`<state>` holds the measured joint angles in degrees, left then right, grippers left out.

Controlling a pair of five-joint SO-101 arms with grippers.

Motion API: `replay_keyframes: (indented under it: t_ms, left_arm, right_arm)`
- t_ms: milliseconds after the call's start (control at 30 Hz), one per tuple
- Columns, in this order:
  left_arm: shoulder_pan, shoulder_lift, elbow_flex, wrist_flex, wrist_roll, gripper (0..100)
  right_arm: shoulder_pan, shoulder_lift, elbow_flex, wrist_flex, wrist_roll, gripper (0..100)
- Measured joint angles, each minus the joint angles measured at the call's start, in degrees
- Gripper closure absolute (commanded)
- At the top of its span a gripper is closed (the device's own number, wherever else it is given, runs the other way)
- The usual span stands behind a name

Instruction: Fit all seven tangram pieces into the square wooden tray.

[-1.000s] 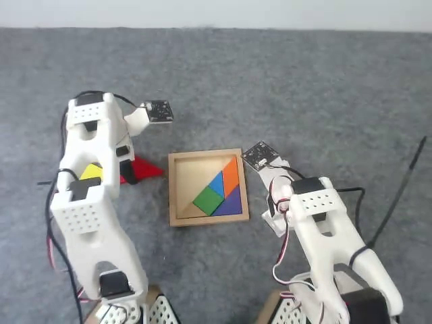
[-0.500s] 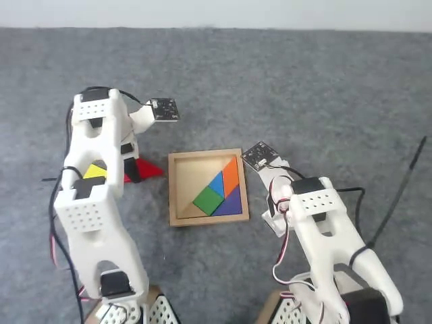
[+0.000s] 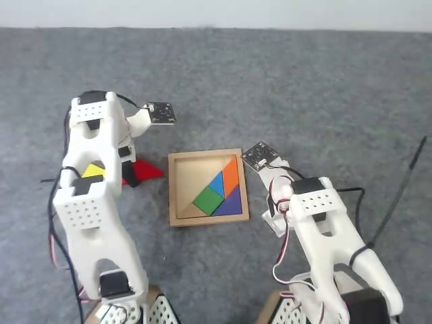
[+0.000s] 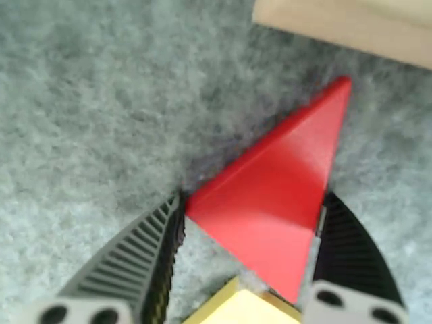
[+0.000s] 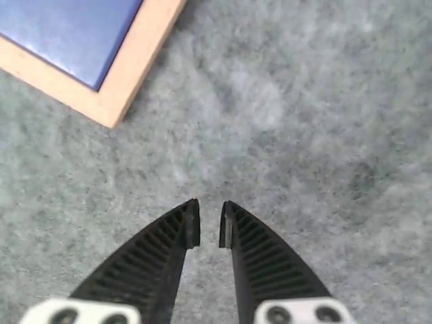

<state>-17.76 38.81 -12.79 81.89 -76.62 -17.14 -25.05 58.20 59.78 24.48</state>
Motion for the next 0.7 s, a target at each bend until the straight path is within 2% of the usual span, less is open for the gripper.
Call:
replay_keyframes:
  t_ms: [167,367,700]
  left_arm:
    - [0.00,0.00,0.00,0.00,0.00,70]
    - [0.00,0.00,0.00,0.35,-0.09,76]
    - [-0.44,0.00,0.00,0.53,1.05,76]
  right_arm:
    - [0.00,0.00,0.00,0.00,0.00,93.2]
    - [0.00,0.00,0.00,0.00,0.00,93.2]
    - [0.00,0.00,0.00,0.00,0.00,93.2]
